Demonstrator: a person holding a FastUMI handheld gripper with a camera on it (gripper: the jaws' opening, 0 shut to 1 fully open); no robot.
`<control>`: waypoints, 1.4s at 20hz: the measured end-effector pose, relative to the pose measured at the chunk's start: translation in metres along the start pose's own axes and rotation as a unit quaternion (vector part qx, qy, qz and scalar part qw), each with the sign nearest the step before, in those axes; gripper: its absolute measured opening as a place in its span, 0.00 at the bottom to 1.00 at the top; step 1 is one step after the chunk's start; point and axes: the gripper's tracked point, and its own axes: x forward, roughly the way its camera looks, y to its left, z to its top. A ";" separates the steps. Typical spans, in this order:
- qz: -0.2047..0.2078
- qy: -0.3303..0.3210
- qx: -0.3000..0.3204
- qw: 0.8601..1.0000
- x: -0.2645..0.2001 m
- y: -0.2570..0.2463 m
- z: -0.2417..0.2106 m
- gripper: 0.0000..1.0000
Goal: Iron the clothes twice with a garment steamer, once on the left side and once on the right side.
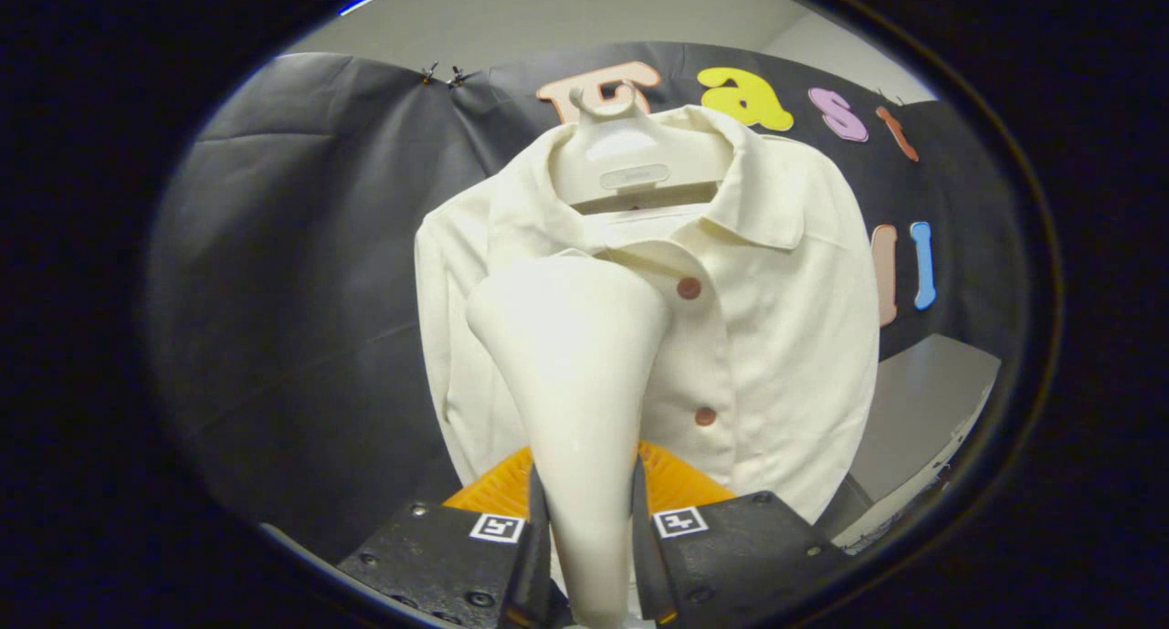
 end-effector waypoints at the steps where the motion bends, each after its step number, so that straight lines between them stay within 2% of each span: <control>1: -0.011 -0.002 0.004 1.000 0.005 0.002 -0.001 0.37; 6: -0.052 -0.027 -0.009 0.998 0.019 0.006 -0.015 0.37; 12: -0.070 -0.005 -0.029 0.997 0.044 0.003 -0.051 0.37; 15: -0.078 0.013 -0.033 0.996 0.048 -0.004 -0.087 0.37; 19: -0.097 0.037 -0.005 0.995 0.054 -0.012 -0.125 0.38; 24: -0.090 0.081 -0.051 0.991 0.057 -0.010 -0.183 0.38; 28: -0.085 0.123 -0.064 0.987 0.060 -0.009 -0.230 0.38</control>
